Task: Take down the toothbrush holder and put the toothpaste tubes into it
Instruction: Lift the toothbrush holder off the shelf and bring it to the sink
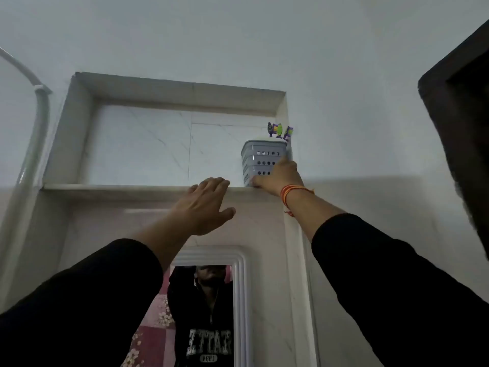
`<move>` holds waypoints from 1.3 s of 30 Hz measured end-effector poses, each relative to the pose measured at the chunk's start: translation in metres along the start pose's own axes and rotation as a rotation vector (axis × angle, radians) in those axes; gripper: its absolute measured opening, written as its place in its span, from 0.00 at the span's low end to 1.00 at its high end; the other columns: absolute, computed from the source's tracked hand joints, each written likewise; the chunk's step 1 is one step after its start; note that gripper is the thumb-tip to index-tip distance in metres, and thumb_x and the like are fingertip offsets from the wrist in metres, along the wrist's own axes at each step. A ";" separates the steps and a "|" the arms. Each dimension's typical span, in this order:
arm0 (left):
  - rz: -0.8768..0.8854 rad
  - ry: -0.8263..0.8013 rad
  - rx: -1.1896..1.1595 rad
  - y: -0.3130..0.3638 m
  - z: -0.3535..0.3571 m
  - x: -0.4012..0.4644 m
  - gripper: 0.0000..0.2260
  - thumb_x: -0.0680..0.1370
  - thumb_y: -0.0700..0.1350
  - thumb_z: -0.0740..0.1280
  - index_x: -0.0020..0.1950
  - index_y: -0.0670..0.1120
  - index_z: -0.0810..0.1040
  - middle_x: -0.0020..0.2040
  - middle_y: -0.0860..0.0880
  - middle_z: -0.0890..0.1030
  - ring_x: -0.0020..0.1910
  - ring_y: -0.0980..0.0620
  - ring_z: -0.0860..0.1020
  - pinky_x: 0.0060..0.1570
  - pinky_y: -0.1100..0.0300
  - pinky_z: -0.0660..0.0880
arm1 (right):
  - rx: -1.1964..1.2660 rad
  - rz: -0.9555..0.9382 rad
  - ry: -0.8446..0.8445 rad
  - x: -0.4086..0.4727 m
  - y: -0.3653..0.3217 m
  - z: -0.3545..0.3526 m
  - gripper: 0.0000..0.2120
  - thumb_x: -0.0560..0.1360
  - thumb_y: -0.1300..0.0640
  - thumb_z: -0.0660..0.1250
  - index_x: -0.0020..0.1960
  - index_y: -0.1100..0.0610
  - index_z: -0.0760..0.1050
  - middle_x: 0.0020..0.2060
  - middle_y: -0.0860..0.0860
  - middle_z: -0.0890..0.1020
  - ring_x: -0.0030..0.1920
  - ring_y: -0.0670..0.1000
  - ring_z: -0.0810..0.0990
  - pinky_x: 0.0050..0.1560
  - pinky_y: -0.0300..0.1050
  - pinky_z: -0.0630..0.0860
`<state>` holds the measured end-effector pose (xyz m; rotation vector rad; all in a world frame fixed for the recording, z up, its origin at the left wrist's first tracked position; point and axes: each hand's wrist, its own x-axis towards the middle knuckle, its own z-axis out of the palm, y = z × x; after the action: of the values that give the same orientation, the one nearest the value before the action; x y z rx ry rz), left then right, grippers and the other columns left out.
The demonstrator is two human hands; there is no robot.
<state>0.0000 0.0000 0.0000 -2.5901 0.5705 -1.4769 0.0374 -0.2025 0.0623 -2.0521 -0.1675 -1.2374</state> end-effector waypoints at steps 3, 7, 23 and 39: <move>0.023 -0.004 0.016 -0.006 0.014 0.002 0.34 0.82 0.62 0.57 0.82 0.46 0.54 0.83 0.47 0.56 0.82 0.47 0.55 0.80 0.50 0.54 | 0.012 0.059 0.007 0.010 -0.003 0.004 0.50 0.63 0.41 0.78 0.75 0.58 0.57 0.65 0.59 0.70 0.63 0.59 0.75 0.63 0.53 0.76; 0.061 0.015 0.011 -0.017 0.028 -0.001 0.35 0.82 0.63 0.57 0.83 0.48 0.51 0.84 0.49 0.50 0.83 0.49 0.48 0.81 0.52 0.49 | 0.062 0.108 0.047 0.024 -0.008 0.014 0.57 0.60 0.37 0.78 0.77 0.58 0.53 0.67 0.59 0.69 0.65 0.58 0.74 0.65 0.52 0.75; 0.078 -0.022 -0.093 -0.025 0.026 -0.004 0.37 0.81 0.63 0.58 0.84 0.47 0.50 0.85 0.51 0.47 0.83 0.51 0.43 0.81 0.52 0.49 | 0.148 0.070 0.214 -0.025 -0.037 -0.020 0.52 0.58 0.34 0.79 0.71 0.58 0.61 0.63 0.57 0.71 0.61 0.58 0.76 0.50 0.50 0.77; -0.104 -0.042 -0.522 -0.023 0.074 -0.149 0.26 0.81 0.55 0.63 0.78 0.49 0.66 0.77 0.50 0.68 0.71 0.49 0.72 0.69 0.54 0.71 | 0.294 0.073 0.060 -0.202 0.009 0.018 0.56 0.45 0.38 0.83 0.67 0.58 0.65 0.55 0.48 0.79 0.53 0.50 0.81 0.51 0.47 0.83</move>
<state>0.0007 0.0694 -0.1533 -3.0688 0.9378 -1.4548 -0.0528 -0.1485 -0.1112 -1.7520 -0.2299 -1.1538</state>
